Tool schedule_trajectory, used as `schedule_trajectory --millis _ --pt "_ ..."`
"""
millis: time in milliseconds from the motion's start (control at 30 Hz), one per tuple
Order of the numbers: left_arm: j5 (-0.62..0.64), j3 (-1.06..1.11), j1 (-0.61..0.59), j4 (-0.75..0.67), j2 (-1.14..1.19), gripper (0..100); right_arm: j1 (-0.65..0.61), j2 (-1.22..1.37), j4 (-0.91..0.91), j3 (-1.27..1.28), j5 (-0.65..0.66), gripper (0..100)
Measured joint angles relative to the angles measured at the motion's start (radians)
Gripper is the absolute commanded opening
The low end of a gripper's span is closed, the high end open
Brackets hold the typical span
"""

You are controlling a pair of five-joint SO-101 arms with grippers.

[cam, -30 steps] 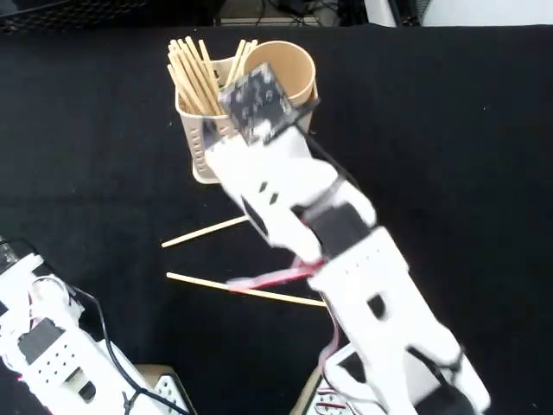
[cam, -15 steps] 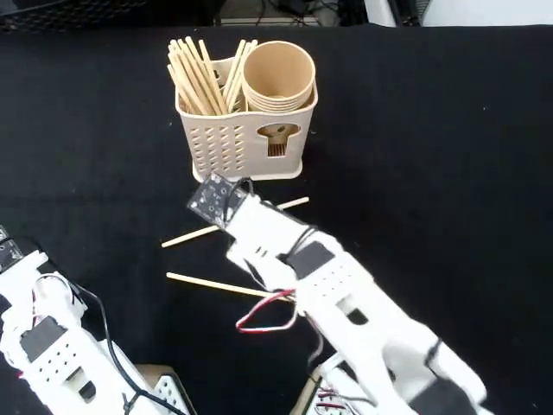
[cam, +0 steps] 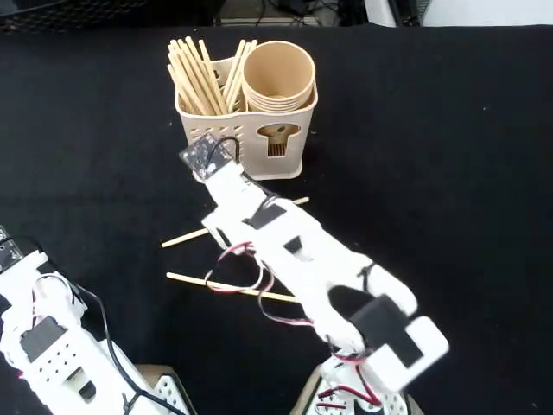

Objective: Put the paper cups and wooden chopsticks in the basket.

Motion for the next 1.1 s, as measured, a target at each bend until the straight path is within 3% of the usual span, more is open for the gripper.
schedule_trajectory --millis 500,833,1100 --pt "0.0 0.0 0.0 0.0 0.0 12 0.0 0.124 0.037 -0.066 -0.025 1.3" --pt "0.0 0.0 0.0 0.0 0.0 12 -0.08 0.035 0.288 -0.069 0.121 1.3" --pt "0.0 0.0 0.0 0.0 0.0 12 -0.081 -0.078 0.31 0.074 0.152 1.3"
